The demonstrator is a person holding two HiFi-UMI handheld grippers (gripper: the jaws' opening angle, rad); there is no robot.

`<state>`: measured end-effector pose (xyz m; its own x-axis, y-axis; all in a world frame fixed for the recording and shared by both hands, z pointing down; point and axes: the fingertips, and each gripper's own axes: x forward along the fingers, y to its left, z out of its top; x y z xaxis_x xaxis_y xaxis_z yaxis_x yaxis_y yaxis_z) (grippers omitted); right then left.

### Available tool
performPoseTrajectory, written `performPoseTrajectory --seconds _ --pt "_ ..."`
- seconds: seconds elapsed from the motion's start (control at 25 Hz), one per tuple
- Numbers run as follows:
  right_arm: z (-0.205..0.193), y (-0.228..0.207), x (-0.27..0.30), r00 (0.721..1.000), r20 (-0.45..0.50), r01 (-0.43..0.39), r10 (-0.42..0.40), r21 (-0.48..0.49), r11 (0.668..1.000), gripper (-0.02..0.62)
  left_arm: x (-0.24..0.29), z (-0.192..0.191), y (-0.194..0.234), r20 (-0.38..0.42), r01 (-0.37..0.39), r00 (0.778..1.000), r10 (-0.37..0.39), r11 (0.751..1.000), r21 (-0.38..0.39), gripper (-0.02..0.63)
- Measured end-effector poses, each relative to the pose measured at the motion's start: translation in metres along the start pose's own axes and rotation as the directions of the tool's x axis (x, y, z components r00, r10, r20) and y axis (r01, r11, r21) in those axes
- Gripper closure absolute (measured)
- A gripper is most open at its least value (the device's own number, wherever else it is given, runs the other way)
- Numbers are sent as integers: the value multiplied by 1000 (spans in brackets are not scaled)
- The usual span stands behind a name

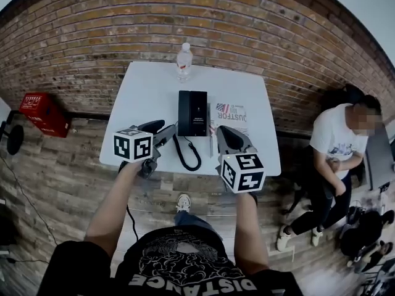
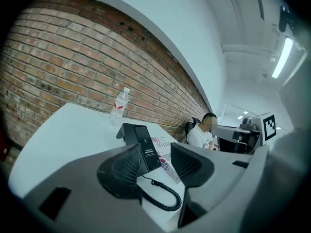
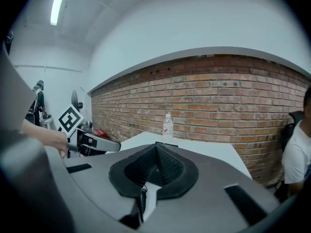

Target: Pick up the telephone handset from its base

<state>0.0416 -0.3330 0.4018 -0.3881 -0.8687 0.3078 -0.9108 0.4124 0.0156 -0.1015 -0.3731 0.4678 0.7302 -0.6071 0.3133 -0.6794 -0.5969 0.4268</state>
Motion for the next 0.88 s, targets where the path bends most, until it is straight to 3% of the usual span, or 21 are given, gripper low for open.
performPoseTrajectory --seconds 0.16,0.4,0.6,0.76,0.88 --pt "6 -17 27 1000 -9 -13 13 -7 1000 595 30 5 23 -19 36 999 -37 997 -71 431" --pt "-4 -38 58 999 -38 -37 37 -1 999 595 69 -5 51 -59 103 991 -118 973 -205 431" --pt "-7 -56 80 997 -49 -55 55 -2 998 595 96 -8 70 -67 169 978 -200 935 -312 431" --pt "-15 -63 96 995 -69 -73 73 3 997 595 110 -14 87 -95 178 970 -223 921 -346 431" --pt "-18 -67 107 993 -84 -86 87 6 996 595 120 -16 86 -101 223 952 -289 881 -418 431"
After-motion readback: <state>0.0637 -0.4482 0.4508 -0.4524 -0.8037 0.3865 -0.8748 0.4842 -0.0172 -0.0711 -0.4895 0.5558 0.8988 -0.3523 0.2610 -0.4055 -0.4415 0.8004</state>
